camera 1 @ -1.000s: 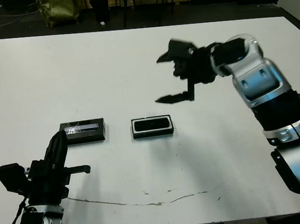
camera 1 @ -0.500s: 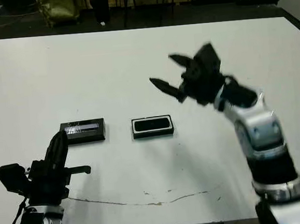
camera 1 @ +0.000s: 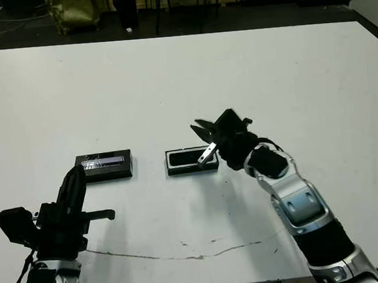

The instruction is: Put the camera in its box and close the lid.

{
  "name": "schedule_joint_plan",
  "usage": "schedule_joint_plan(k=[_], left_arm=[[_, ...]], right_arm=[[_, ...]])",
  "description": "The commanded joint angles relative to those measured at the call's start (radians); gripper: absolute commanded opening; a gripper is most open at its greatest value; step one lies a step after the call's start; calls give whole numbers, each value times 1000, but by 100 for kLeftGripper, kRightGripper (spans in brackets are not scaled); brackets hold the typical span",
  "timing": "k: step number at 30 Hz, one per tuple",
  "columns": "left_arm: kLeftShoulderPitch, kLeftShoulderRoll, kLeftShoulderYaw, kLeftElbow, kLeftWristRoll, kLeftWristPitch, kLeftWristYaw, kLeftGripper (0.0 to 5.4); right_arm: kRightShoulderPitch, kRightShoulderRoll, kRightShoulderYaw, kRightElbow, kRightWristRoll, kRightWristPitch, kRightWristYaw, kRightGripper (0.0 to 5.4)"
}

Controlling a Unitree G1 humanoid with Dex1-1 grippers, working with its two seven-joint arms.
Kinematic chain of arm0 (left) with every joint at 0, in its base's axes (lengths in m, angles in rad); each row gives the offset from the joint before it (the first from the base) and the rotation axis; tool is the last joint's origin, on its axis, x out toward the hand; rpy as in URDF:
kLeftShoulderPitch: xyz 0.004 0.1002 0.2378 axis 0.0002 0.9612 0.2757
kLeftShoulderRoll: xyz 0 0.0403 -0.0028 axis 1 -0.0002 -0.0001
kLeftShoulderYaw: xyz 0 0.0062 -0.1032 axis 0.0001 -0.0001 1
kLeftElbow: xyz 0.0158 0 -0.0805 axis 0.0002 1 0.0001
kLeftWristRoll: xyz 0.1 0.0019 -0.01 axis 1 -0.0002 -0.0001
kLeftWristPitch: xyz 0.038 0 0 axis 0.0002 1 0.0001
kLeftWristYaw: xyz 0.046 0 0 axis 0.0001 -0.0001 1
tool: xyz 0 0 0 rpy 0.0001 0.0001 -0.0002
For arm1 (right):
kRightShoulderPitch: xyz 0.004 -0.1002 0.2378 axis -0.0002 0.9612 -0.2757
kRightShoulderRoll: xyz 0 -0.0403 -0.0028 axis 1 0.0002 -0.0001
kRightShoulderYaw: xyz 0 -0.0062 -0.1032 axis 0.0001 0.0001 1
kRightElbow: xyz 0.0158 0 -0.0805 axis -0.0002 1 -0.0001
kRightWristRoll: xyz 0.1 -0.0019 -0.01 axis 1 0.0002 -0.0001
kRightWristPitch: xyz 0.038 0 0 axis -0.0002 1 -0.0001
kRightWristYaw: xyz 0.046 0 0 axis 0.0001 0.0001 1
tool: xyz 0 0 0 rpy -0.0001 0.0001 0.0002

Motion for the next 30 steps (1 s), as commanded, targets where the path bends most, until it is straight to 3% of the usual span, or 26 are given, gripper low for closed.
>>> schedule_joint_plan(k=[1, 9, 13, 30], left_arm=[[26, -8, 1, 16, -10, 6, -1, 0], [28, -8, -2, 18, -4, 1, 0, 0], [24, -5, 1, 22, -7, -1, -4, 0], [9, 0, 7, 10, -12, 22, 8, 0]], right_arm=[[5, -22, 42, 37, -32, 58, 23, 3], [35, -55, 144, 74, -105, 132, 70, 3], [55, -84, 174, 62, -120, 135, 103, 3], [149, -146, 105, -37, -28, 63, 147, 3]])
